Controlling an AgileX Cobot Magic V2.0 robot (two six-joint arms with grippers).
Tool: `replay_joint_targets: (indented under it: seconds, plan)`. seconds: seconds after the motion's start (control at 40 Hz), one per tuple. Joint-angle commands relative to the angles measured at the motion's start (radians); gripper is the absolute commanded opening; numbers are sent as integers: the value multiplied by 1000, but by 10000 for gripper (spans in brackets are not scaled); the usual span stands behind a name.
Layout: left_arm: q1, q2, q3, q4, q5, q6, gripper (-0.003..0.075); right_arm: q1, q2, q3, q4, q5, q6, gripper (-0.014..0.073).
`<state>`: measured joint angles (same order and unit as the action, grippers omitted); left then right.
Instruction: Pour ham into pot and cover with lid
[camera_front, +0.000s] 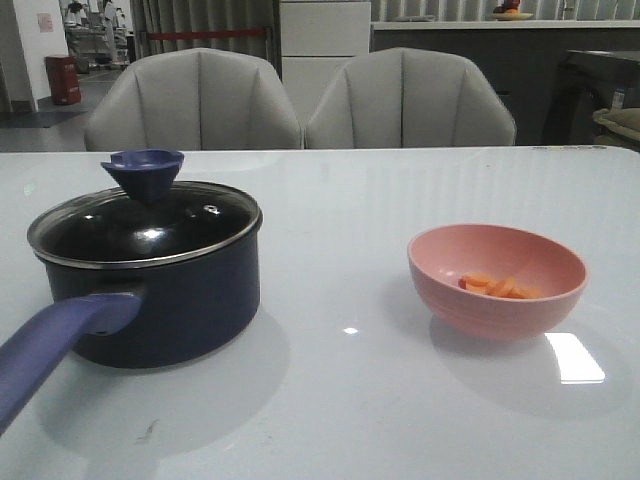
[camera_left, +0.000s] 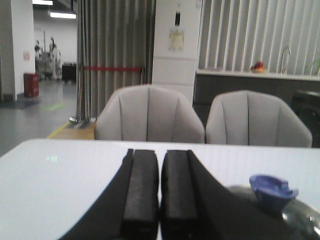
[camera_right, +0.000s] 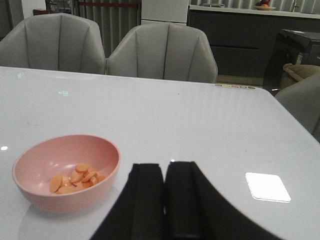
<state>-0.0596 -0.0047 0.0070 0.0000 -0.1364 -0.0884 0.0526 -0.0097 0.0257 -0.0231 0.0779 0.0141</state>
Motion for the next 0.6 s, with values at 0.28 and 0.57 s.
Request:
replay_joint_targets:
  seconds: [0.28,0.57]
  plan:
    - [-1,168,-359,0,335,-10,121,-6,-19,10,-10,-78,1,138]
    - [-1,384,-472,-39,525,-10,121,-6,-19,10,-10,-78,1,138]
